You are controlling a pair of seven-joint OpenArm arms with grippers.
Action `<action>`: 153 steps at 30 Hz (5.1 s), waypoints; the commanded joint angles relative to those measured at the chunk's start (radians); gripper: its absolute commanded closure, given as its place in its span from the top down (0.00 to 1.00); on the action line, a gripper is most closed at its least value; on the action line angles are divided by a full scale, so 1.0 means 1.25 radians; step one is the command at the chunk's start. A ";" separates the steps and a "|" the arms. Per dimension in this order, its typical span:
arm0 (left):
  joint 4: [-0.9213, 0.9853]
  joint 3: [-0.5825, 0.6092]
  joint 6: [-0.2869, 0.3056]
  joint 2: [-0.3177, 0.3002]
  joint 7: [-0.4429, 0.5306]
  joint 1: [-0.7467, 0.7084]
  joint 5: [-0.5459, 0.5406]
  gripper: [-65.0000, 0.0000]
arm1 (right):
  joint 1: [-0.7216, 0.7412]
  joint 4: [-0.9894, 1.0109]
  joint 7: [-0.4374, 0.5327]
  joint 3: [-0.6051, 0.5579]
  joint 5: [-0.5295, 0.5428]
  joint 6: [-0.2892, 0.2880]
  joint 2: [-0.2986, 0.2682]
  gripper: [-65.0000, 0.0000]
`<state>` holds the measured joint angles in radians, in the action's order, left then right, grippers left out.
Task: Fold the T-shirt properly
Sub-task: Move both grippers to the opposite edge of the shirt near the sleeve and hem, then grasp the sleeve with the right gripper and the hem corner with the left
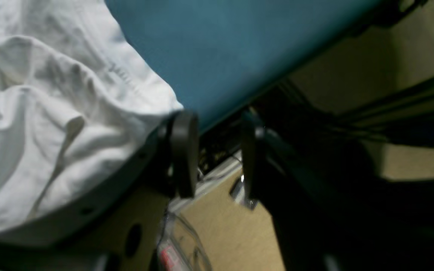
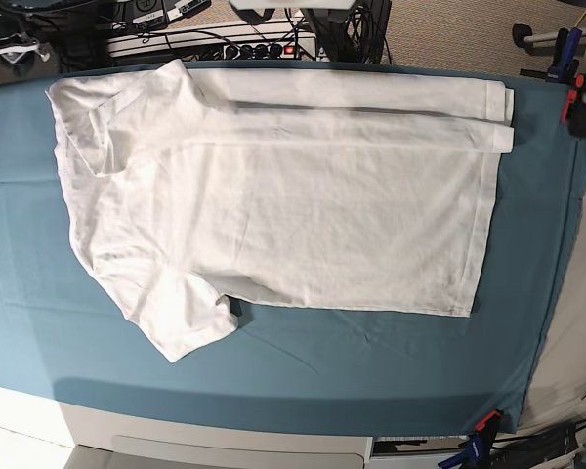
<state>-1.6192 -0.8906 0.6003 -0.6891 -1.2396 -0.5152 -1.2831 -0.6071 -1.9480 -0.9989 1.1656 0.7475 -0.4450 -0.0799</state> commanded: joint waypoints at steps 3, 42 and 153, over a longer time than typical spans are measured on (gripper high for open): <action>-0.051 -0.034 0.004 -0.035 0.045 0.000 -0.033 0.28 | -0.010 -0.085 0.029 0.040 0.046 -0.005 -0.014 0.30; 0.657 0.627 -0.081 0.078 0.182 0.999 0.230 0.28 | 1.057 0.849 0.244 -0.582 -0.393 -0.007 -0.179 0.30; 0.982 0.627 0.024 0.190 0.274 1.064 0.229 0.00 | 1.046 1.080 0.264 -0.782 -0.449 0.019 -0.224 0.50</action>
<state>-0.3763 -0.1059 0.6189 -0.4381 -0.9150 0.7769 -0.9638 0.6712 -0.5865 -0.6708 0.1871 0.1818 -0.4164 -0.3485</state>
